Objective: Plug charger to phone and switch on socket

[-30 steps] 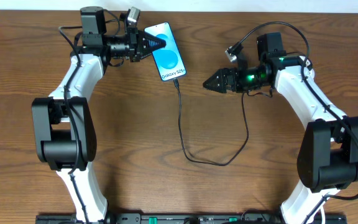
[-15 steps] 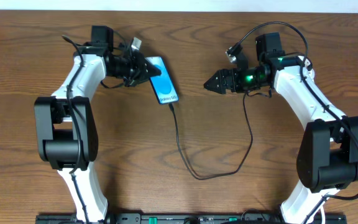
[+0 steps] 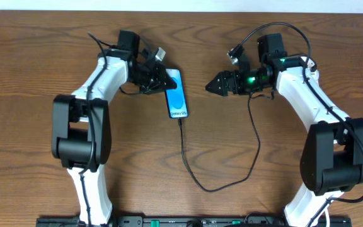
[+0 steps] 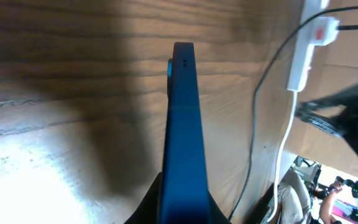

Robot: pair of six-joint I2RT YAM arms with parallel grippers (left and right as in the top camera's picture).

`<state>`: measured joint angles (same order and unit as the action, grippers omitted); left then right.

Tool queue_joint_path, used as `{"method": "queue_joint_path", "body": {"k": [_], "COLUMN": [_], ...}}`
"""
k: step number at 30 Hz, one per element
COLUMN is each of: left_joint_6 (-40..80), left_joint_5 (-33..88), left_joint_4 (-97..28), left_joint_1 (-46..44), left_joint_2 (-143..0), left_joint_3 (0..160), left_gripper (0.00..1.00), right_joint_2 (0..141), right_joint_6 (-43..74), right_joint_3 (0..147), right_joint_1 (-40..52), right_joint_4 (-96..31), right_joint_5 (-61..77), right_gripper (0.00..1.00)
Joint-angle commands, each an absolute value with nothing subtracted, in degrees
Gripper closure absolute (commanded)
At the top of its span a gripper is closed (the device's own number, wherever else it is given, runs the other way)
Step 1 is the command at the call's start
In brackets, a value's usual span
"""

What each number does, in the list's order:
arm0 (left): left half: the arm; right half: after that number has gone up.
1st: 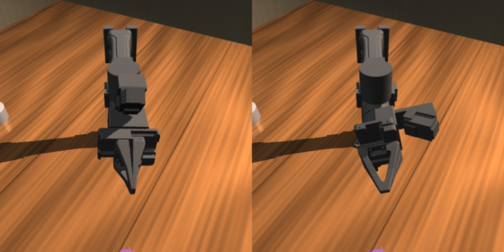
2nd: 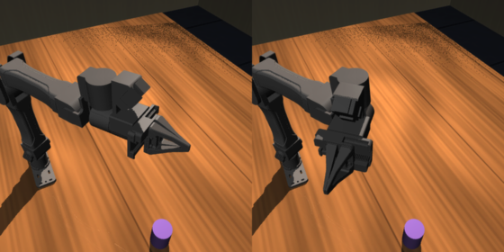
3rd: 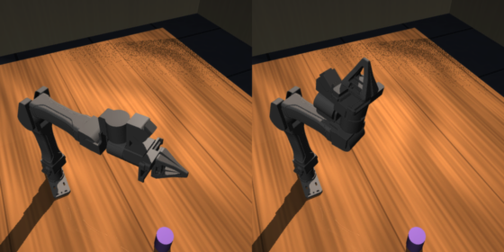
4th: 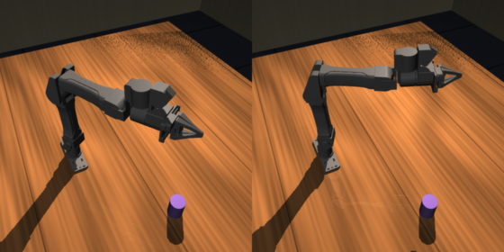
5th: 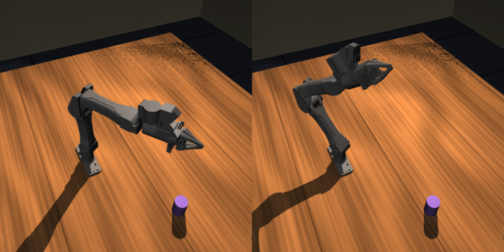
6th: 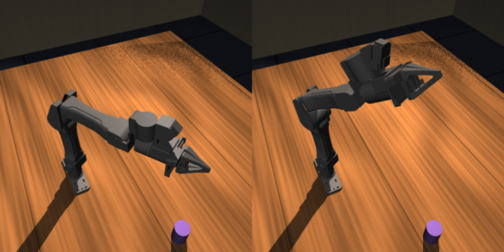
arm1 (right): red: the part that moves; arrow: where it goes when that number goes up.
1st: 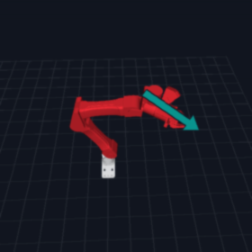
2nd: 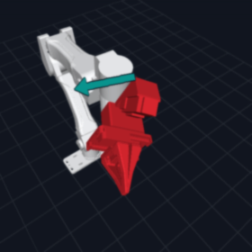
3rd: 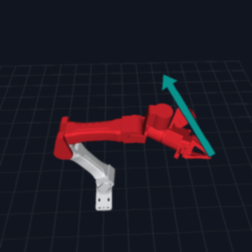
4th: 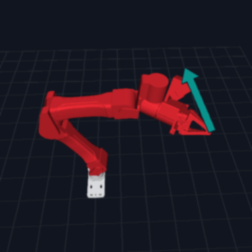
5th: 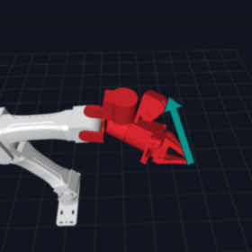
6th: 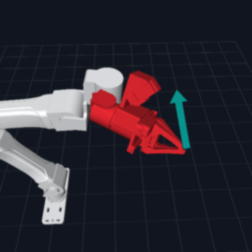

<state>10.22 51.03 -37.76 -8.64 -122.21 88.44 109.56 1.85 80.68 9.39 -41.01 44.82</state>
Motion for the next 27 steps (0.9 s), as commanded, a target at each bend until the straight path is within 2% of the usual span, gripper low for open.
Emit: {"method": "queue_joint_path", "body": {"k": [1, 27], "left_joint_6": [8.82, 14.06], "left_joint_5": [51.40, 48.03], "left_joint_4": [-37.85, -34.57], "left_joint_1": [-8.05, -8.12], "left_joint_2": [-125.43, -126.23], "left_joint_3": [88.97, 88.97], "left_gripper": [0.93, 0.92], "right_joint_2": [109.30, 109.30], "right_joint_6": [0.78, 0.78], "right_joint_3": [81.32, 81.32], "right_joint_1": [10.48, 11.68], "right_joint_4": [-41.19, -41.17], "right_joint_5": [44.51, 44.45], "right_gripper": [0.01, 0.01]}}
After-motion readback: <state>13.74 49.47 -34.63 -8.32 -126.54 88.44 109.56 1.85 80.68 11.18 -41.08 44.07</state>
